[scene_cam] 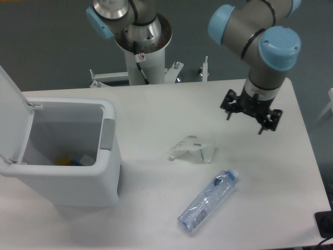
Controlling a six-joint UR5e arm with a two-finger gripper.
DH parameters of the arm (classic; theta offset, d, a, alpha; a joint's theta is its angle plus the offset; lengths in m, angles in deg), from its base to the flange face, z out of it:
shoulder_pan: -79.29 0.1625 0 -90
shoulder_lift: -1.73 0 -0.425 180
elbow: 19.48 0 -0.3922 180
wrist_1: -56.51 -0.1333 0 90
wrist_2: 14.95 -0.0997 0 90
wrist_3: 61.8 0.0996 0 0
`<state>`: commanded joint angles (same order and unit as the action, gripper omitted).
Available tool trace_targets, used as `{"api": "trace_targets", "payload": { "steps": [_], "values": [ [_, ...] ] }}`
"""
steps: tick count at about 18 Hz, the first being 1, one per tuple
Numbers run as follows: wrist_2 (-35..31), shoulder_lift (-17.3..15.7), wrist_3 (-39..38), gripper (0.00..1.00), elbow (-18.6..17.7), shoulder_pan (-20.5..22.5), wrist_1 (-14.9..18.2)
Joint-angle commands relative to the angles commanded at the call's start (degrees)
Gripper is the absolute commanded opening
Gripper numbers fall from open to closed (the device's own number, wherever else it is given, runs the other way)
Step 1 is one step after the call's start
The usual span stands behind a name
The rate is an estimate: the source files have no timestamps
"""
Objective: Place the trash in the trash can
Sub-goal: 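Move the gripper over the crumpled clear plastic bag and lower it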
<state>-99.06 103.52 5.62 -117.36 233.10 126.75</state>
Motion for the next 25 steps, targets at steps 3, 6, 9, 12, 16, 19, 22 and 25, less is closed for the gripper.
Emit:
{"api": "trace_targets", "payload": {
  "steps": [3, 6, 9, 12, 16, 19, 22, 25],
  "values": [
    [0.00, -0.54, -0.09, 1.00, -4.95, -0.52, -6.68],
    [-0.43, 3.75, -0.18, 1.00, -4.95, -2.28, -12.56],
    [-0.53, 4.38, 0.17, 1.00, -6.26, -2.81, -13.20],
    [-0.53, 4.47, 0.43, 1.00, -8.02, -2.90, -13.29],
    [-0.44, 4.56, 0.43, 1.00, -8.64, -3.25, -13.29],
    [-0.44, 5.96, 0.17, 1.00, -9.43, -4.30, -14.42],
    [-0.53, 7.72, -0.01, 1.00, -9.34, -5.01, -18.83],
    [-0.79, 8.07, -0.09, 0.82, -9.78, -5.80, -18.92]
  ]
}}
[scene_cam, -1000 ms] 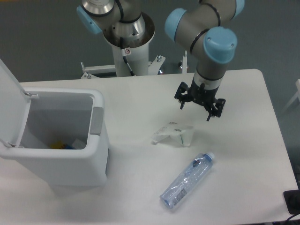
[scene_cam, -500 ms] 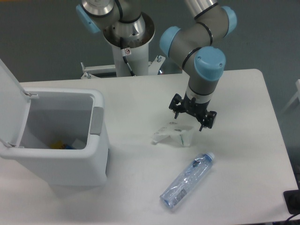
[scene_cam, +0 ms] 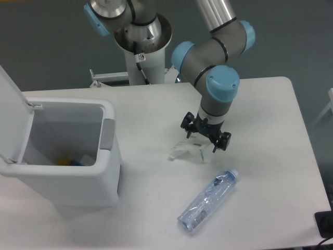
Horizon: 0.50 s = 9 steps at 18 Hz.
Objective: Place the trash in the trash can
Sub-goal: 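Move the gripper over the crumpled clear plastic bag and lower it, then close the gripper on the plastic bag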
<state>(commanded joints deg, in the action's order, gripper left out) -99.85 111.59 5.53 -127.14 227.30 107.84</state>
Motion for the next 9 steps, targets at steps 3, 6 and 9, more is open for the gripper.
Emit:
{"api": "trace_targets", "payload": {
  "steps": [3, 6, 9],
  "values": [
    [-4.38, -0.26, 0.26, 0.17, -2.10, -0.79, 0.00],
    [-5.01, -0.53, 0.44, 0.00, -2.03, -1.41, -0.26],
    [-5.01, -0.70, 0.52, 0.00, -0.97, -1.32, 0.00]
  ]
}}
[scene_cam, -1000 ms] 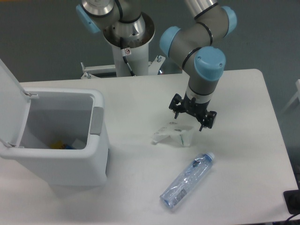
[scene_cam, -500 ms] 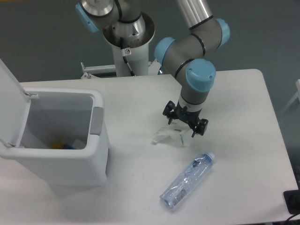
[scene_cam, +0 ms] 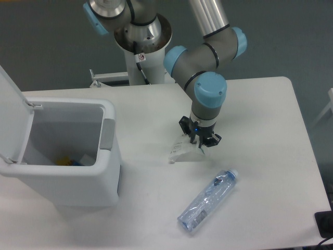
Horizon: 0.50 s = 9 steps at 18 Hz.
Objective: Place the trash in the trash can
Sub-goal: 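Close the gripper on the plastic bag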
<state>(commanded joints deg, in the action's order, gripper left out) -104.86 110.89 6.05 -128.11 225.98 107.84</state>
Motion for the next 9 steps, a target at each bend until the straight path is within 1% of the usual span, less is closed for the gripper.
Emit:
{"api": "trace_targets", "payload": {
  "steps": [2, 5, 8, 9],
  "values": [
    [0.35, -0.88, 0.18, 0.00, 0.35, 0.26, 0.26],
    [0.88, -1.23, 0.18, 0.00, 1.93, 0.62, 1.23],
    [0.88, -2.02, 0.00, 0.00, 3.60, 0.44, 4.04],
    [2.36, -2.72, -0.43, 0.00, 6.91, 0.79, 10.57]
  ]
}}
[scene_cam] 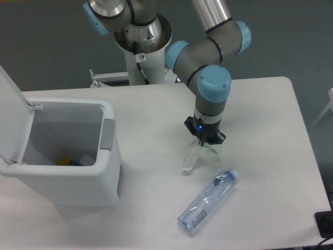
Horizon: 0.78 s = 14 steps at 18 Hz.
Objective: Place the trash in the trash can
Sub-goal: 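Close the gripper on the plastic bag, then lift the bag and carry it over the white trash bin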
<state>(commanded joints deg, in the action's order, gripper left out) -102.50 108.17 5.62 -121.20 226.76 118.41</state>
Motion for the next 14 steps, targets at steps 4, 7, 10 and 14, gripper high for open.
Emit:
{"api": "trace_targets", "payload": {
  "steps": [4, 7, 10, 14],
  "values": [
    [7.56, -0.27, -1.92, 0.00, 11.25, 1.41, 13.65],
    [10.46, -0.36, -4.39, 0.00, 16.46, 1.32, 19.30],
    [15.03, -2.89, -5.28, 0.00, 20.94, 1.41, 25.97],
    [23.11, -5.97, -10.27, 0.00, 23.84, 0.80, 26.35]
  ]
}}
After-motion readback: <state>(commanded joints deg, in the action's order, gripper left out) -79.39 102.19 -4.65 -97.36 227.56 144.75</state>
